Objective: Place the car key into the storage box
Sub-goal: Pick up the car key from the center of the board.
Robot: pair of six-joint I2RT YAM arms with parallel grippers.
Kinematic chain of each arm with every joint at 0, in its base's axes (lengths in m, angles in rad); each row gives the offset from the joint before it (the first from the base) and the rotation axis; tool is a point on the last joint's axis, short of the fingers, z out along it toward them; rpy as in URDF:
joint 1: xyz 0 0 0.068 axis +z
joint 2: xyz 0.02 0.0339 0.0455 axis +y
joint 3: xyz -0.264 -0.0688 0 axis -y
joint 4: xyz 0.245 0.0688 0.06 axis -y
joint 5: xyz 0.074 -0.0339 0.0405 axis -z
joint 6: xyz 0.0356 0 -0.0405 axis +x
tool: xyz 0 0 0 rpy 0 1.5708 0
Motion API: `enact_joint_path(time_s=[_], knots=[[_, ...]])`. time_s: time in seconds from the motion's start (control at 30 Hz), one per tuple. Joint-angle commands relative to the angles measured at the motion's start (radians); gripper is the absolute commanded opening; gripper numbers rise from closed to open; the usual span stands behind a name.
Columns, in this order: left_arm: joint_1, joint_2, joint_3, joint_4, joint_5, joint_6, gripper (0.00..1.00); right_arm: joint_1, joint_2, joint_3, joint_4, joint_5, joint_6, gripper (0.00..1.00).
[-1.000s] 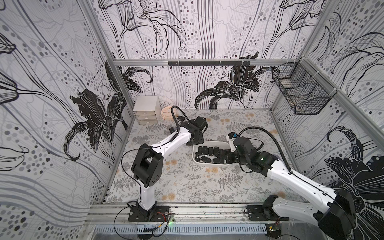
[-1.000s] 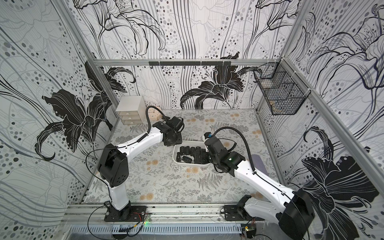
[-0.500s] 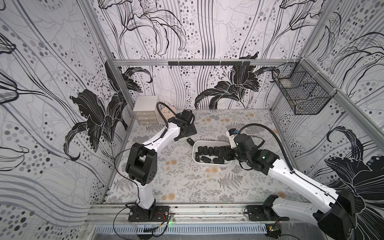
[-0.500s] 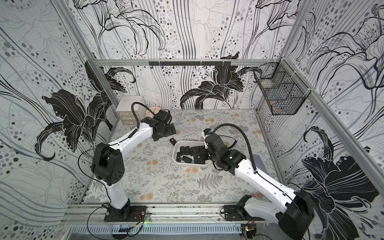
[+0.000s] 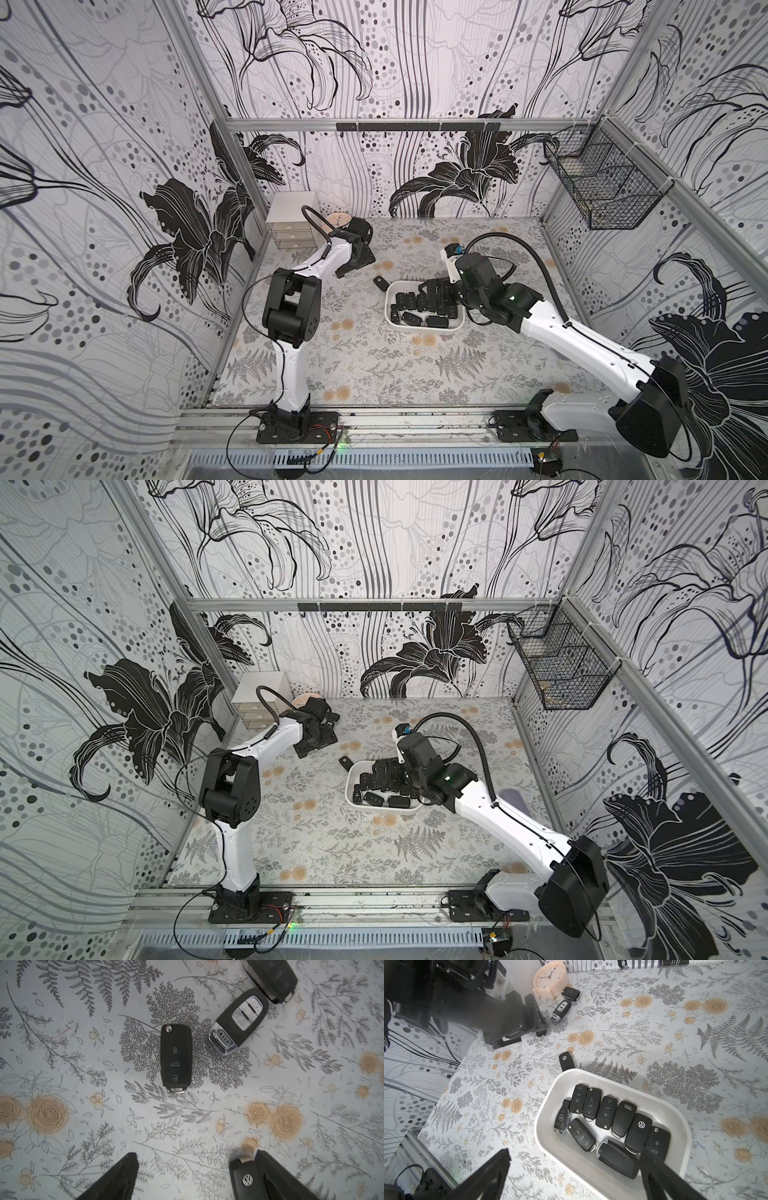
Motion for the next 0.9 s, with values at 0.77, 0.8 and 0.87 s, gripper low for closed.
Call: enact_joint_path(time_s=[0.77, 0.8, 0.87], knots=[[0.121, 0.332, 0.298, -0.03, 0.002, 0.064, 0.67, 0.002, 0.109, 0.11, 0.004, -0.022, -0.039, 1.0], [0.122, 0.337, 0.301, -0.033, 0.0, 0.065, 0.66, 0.002, 0.109, 0.11, 0.003, -0.022, -0.038, 1.0], [0.121, 0.348, 0.31, -0.038, 0.0, 0.074, 0.58, 0.002, 0.109, 0.112, 0.003, -0.022, -0.037, 1.0]])
